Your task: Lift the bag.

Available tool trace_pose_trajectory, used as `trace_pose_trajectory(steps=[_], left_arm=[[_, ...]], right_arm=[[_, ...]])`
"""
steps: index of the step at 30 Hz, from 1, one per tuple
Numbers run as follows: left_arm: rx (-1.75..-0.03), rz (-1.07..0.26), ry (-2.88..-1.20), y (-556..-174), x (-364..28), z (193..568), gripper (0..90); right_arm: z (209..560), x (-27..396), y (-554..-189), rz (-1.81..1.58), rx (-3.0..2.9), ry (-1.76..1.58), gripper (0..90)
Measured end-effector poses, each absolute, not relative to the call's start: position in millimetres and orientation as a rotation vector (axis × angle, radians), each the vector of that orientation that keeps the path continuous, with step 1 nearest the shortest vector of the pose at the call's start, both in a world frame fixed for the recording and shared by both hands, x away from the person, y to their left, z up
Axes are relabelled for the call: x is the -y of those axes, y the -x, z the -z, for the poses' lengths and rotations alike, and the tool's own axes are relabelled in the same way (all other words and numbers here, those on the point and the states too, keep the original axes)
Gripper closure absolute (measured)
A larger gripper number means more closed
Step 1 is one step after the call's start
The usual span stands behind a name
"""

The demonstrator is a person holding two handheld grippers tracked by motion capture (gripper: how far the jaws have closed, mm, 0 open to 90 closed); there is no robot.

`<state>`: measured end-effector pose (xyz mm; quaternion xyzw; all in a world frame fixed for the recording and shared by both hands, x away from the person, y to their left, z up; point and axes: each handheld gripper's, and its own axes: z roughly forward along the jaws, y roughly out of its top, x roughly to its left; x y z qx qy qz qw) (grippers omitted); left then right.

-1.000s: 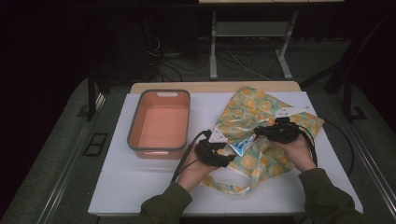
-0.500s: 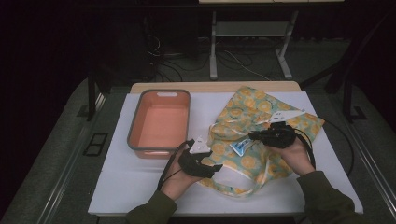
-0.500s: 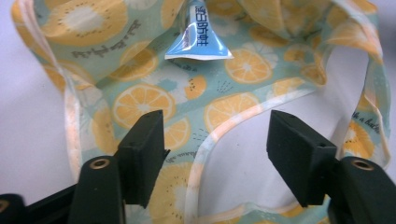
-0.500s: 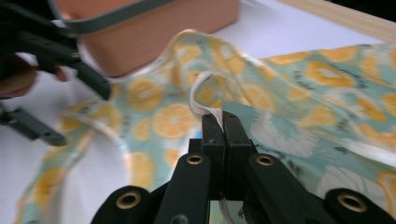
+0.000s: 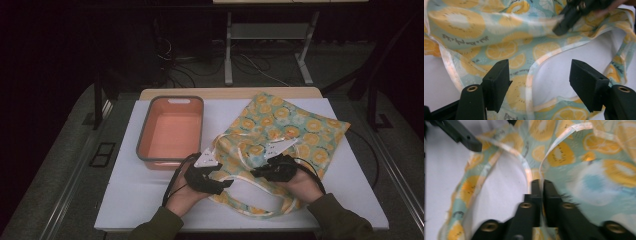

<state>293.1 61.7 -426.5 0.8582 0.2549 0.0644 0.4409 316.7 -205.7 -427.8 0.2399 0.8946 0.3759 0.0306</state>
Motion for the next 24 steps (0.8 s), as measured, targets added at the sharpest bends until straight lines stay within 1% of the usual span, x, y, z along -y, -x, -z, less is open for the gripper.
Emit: trace_pose_trajectory(steps=[2, 5, 7, 12, 15, 16, 17, 19, 20, 22, 24], left_arm=[[-0.627, -0.162, -2.137, -293, -61, 427, 31.5], [-0.631, -0.161, -2.137, -293, -61, 427, 31.9], [-0.633, -0.157, -2.137, -294, -61, 428, 32.1], [-0.634, -0.155, -2.142, -295, -60, 429, 32.2], [-0.643, -0.155, -2.148, -296, -60, 431, 32.2], [-0.646, -0.153, -2.147, -297, -60, 431, 32.2], [-0.647, -0.153, -2.147, -297, -60, 431, 32.2], [-0.648, -0.153, -2.150, -298, -60, 432, 32.2], [-0.647, -0.152, -2.150, -298, -60, 432, 32.2], [-0.645, -0.154, -2.149, -298, -60, 432, 32.1], [-0.646, -0.154, -2.147, -297, -61, 432, 32.1]], right_arm=[[424, 207, -314, -1.176, -2.730, -0.743, 69.5], [412, 215, -304, -1.237, -2.688, -0.738, 63.8], [410, 220, -295, -1.238, -2.696, -0.728, 62.0], [428, 225, -282, -1.083, -2.731, -0.715, 52.5], [436, 227, -282, -1.029, -2.737, -0.712, 51.7], [439, 226, -283, -1.007, -2.737, -0.708, 53.4], [441, 225, -283, -0.978, -2.745, -0.707, 57.7], [443, 224, -284, -0.962, -2.748, -0.688, 61.0], [443, 224, -284, -0.961, -2.748, -0.684, 67.6], [443, 224, -284, -0.959, -2.740, -0.672, 74.9], [443, 224, -284, -0.947, -2.728, -0.653, 84.5]])
